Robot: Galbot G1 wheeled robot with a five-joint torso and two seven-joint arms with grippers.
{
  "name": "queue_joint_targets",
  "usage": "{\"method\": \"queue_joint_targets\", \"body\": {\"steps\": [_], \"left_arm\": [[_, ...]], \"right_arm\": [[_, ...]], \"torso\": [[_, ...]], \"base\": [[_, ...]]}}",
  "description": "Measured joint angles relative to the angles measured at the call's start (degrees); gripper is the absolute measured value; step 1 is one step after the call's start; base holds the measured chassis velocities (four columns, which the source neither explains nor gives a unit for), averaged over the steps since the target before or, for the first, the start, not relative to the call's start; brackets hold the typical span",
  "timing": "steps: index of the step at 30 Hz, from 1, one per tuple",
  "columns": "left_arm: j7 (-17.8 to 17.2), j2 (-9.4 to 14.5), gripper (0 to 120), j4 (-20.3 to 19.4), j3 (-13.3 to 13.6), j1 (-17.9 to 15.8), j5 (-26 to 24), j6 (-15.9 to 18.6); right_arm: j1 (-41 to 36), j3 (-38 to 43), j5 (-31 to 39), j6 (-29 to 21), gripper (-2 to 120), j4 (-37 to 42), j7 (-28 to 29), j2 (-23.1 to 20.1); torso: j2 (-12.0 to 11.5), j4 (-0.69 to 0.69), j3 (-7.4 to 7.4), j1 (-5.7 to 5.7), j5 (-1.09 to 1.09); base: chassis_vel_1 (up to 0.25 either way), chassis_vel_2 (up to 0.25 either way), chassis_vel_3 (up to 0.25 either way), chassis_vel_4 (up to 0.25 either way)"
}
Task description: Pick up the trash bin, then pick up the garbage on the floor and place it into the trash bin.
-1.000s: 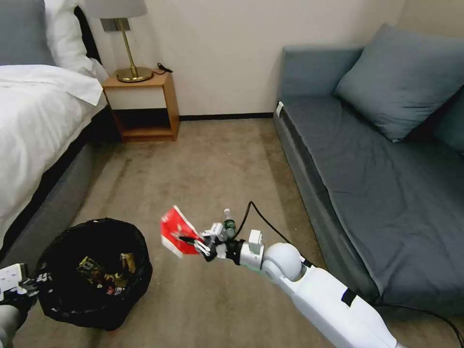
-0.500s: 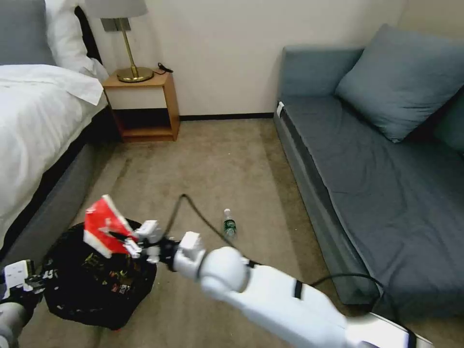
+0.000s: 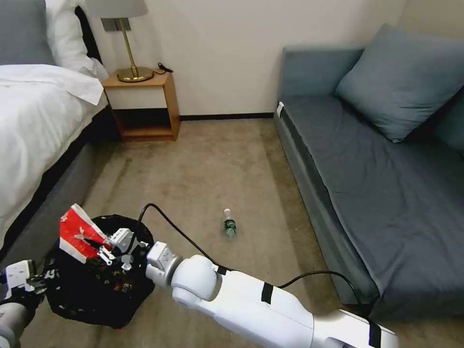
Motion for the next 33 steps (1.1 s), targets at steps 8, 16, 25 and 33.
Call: {"method": "queue_joint_targets", "body": {"steps": [8, 16, 25, 33], "left_arm": [[0.0, 0.04, 3, 0.23, -0.04, -0.16, 0.0, 0.0], [0.05, 0.14, 3, 0.78, -0.5, -0.24, -0.08, 0.0], [0.09, 0.31, 3, 1.09, -0.44, -0.49, -0.12, 0.0], [0.1, 0.44, 3, 1.27, -0.23, -0.69, -0.16, 0.0]], "right_arm": [[-0.82, 0.13, -0.43, 0.1, 57, 0.1, -0.82, 0.02], [-5.54, 5.76, -3.25, 0.25, 90, 4.23, 1.68, -2.54], [-15.75, 16.92, -9.59, 5.16, 100, 9.66, 0.42, -10.98], [-25.82, 30.03, -15.33, 10.63, 100, 13.31, -3.66, -16.28]], "torso": [[0.0, 0.0, 0.0, 0.0, 0.0], [0.0, 0.01, 0.0, 0.0, 0.02], [0.0, -0.01, 0.0, 0.0, 0.04], [0.0, 0.0, 0.0, 0.0, 0.04]], "base": [[0.0, 0.0, 0.0, 0.0], [0.0, 0.0, 0.0, 0.0], [0.0, 0.0, 0.0, 0.0], [0.0, 0.0, 0.0, 0.0]]}}
